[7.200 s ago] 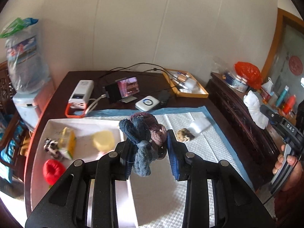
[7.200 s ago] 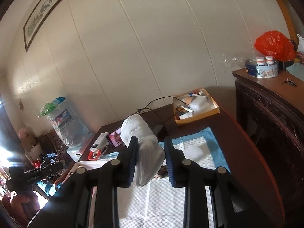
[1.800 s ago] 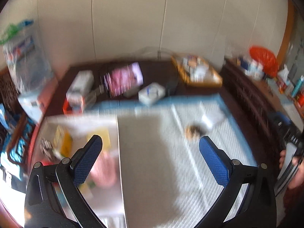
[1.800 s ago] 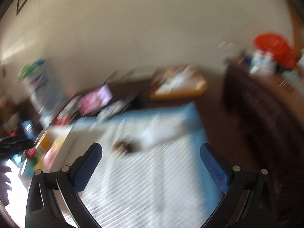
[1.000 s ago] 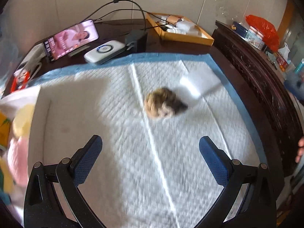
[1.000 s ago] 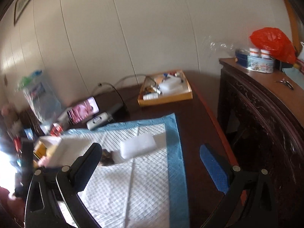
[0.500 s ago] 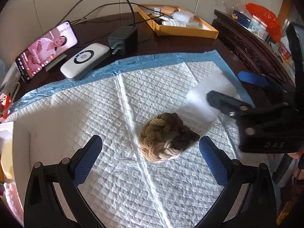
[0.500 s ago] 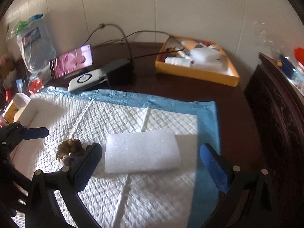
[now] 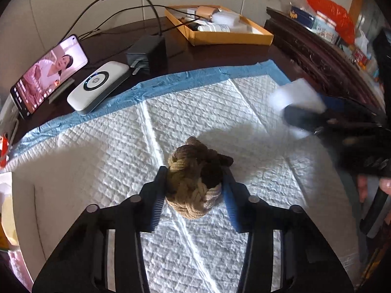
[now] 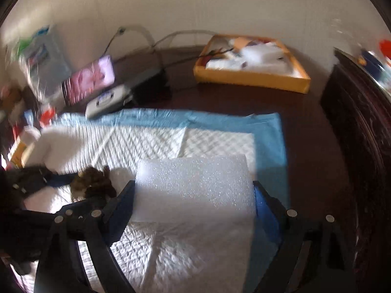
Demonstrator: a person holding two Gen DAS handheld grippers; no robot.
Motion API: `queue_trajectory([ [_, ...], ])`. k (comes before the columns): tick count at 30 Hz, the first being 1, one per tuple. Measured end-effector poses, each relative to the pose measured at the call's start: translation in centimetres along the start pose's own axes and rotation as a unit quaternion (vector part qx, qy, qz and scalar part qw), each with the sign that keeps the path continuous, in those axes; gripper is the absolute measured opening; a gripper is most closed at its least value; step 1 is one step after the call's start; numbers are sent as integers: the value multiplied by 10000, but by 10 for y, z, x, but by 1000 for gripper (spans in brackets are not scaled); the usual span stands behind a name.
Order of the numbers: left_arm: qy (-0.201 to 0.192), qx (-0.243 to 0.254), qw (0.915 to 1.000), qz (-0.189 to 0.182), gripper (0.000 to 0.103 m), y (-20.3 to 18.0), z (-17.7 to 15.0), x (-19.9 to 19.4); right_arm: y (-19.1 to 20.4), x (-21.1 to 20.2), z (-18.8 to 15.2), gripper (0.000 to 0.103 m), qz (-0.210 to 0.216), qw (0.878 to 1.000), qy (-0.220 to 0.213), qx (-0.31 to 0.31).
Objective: Organize soft objects
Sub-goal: 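Grasp the braided rope knot with the left gripper while the right grasps the white foam block, then carry the rope knot and foam block over the white box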
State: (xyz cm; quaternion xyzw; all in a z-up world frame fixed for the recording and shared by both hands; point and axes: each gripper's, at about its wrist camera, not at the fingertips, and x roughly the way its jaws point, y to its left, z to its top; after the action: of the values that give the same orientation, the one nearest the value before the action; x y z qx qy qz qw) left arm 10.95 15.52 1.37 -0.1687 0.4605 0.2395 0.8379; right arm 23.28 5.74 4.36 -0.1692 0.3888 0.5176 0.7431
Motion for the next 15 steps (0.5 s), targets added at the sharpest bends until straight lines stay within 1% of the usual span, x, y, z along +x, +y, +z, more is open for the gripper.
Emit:
queue_trajectory([
  [2, -97, -78, 9999, -16, 41, 3, 0, -10, -7, -20, 0, 90, 5, 9994, -242, 230],
  [7, -617, -159, 9979, -85, 41, 3, 1, -58, -20, -76, -3, 90, 47, 9937, -847, 732],
  [12, -875, -341, 9953, -212, 41, 2, -8, -96, -17, -112, -10, 90, 101, 9886, -1206, 898],
  [15, -945, -455, 9943, -168, 41, 5, -20, -115, -10, -127, -15, 90, 170, 9869, -1339, 882],
])
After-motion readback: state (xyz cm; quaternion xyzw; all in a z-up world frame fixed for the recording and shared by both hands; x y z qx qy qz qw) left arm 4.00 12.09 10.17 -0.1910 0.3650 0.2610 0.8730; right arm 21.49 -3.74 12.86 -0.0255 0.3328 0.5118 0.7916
